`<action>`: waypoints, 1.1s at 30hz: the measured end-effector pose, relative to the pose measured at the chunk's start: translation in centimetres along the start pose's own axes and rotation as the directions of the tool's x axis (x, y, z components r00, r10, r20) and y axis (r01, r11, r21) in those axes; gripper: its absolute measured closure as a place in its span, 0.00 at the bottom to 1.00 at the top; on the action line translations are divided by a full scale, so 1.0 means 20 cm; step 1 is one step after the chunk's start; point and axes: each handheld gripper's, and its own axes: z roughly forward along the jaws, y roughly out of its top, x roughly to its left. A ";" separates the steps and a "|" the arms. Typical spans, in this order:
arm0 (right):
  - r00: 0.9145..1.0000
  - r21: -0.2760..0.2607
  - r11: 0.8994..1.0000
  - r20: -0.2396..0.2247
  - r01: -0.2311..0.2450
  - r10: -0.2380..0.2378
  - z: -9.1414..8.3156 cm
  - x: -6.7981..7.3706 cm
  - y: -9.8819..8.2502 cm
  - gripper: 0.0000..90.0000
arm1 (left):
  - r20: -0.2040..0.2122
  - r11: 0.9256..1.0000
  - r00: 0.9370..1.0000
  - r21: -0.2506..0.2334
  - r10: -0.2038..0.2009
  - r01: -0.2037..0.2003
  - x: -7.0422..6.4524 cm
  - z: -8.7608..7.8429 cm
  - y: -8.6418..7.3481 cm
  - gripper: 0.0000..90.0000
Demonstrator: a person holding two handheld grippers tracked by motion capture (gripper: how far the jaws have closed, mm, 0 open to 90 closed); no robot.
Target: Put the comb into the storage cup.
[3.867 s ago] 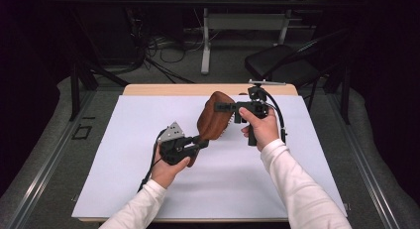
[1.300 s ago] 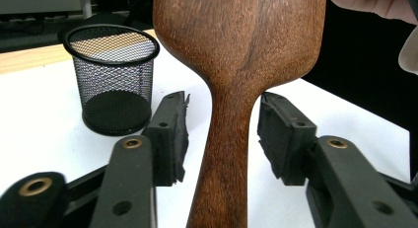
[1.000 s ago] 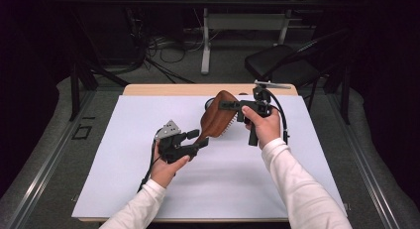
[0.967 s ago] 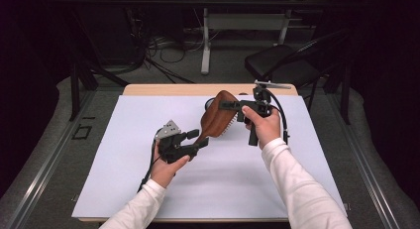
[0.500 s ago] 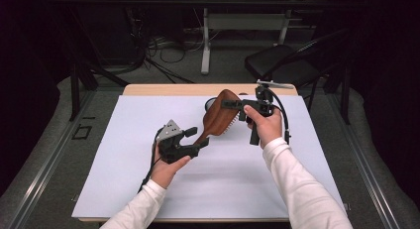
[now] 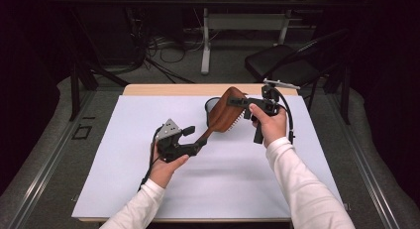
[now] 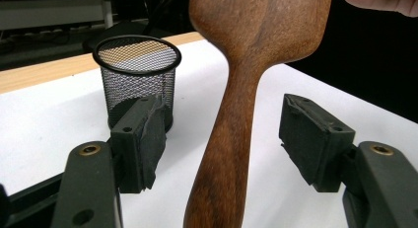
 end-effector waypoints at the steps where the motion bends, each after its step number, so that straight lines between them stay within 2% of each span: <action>1: 1.000 -0.005 1.000 0.001 -0.001 0.001 0.00 0.00 0.00 0.57 | -0.006 1.000 1.000 0.001 -0.003 0.003 0.00 0.00 0.00 0.38; 8: 1.000 -0.021 1.000 0.008 -0.005 0.005 -0.02 -0.02 0.01 0.57 | -0.025 1.000 1.000 -0.013 -0.006 0.005 0.01 -0.01 0.01 0.38; 9: 1.000 -0.021 1.000 0.010 -0.005 0.005 -0.02 -0.02 0.01 0.57 | -0.012 1.000 1.000 -0.015 -0.007 0.007 0.02 -0.01 0.01 0.37; 15: 1.000 -0.024 1.000 0.015 -0.009 0.009 -0.03 -0.03 0.02 0.57 | -0.010 1.000 1.000 -0.020 -0.007 0.006 0.02 -0.02 0.01 0.35; 19: 1.000 -0.029 1.000 0.017 -0.009 0.010 -0.04 -0.04 0.02 0.57 | -0.046 1.000 0.999 -0.022 0.012 -0.013 0.02 -0.02 0.01 0.29; 24: 1.000 -0.040 0.999 0.021 -0.010 0.011 -0.04 -0.04 0.02 0.57 | -0.050 1.000 0.999 -0.024 -0.021 0.020 0.04 -0.02 0.01 0.21; 28: 1.000 -0.051 0.999 0.027 -0.007 0.008 -0.05 -0.05 0.03 0.57 | -0.037 0.999 0.998 -0.010 -0.053 0.053 0.06 -0.02 0.01 0.17; 33: 0.999 -0.062 0.998 0.033 -0.006 0.008 -0.06 -0.05 0.03 0.57 | -0.056 0.997 0.995 0.000 -0.080 0.081 0.08 -0.01 0.00 0.12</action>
